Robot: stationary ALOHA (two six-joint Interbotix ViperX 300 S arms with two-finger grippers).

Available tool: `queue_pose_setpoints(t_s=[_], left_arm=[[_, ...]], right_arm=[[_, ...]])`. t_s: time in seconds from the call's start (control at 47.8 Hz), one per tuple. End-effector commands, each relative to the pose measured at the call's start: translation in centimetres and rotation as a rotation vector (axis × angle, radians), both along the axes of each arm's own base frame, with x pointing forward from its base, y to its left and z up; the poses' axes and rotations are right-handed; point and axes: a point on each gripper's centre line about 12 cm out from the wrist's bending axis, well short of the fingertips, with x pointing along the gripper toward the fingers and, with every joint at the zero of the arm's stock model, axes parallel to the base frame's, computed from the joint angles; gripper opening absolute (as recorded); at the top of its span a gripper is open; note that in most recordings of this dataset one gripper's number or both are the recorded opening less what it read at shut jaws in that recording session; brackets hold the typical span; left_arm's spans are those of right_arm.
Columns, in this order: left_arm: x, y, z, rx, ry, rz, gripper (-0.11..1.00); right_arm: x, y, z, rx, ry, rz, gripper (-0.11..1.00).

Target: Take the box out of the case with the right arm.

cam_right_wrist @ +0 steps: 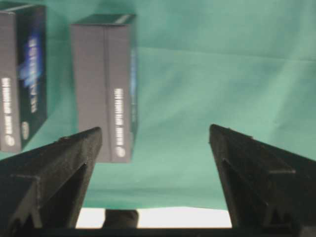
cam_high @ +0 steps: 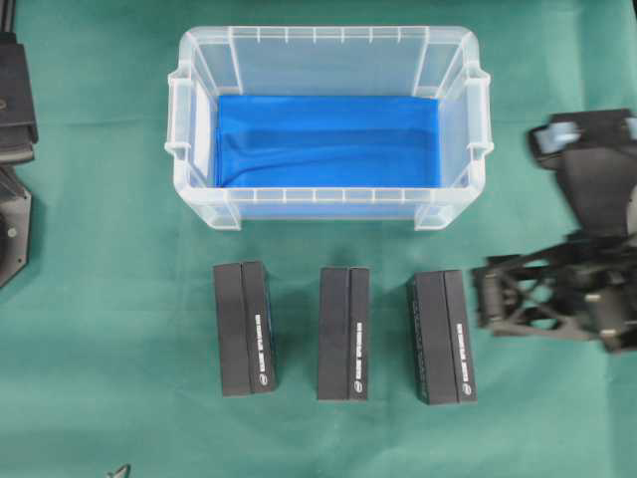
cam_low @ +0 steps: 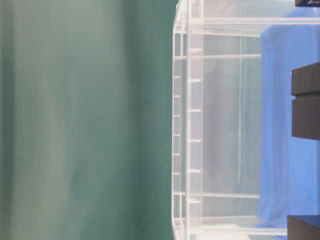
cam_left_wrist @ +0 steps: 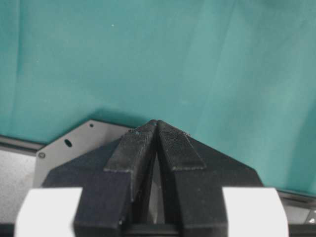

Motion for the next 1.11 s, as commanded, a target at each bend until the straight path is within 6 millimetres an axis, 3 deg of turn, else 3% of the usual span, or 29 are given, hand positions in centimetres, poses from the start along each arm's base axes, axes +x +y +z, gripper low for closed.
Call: queue_pose_setpoints(t_s=[0.0, 0.293, 0.606, 0.794, 1.087], left_arm=[[0.0, 0.1, 0.4, 0.001, -0.019, 0.005, 0.08], [0.1, 0.1, 0.4, 0.001, -0.017, 0.005, 0.08], [0.1, 0.1, 0.3, 0.002, -0.016, 0.004, 0.08], [0.0, 0.1, 0.4, 0.002, -0.017, 0.004, 0.08], [-0.1, 0.1, 0.4, 0.001, -0.02, 0.004, 0.08]], right_arm=[[-2.1, 0.1, 0.8, 0.016, -0.029, 0.006, 0.89], [-6.8, -0.6, 0.7, 0.024, 0.003, 0.006, 0.87], [-7.0, -1.7, 0.8, -0.001, 0.0, 0.0, 0.87], [-7.0, -4.4, 0.9, -0.024, -0.003, 0.003, 0.87], [-7.2, -10.2, 0.3, -0.044, 0.021, 0.006, 0.87]])
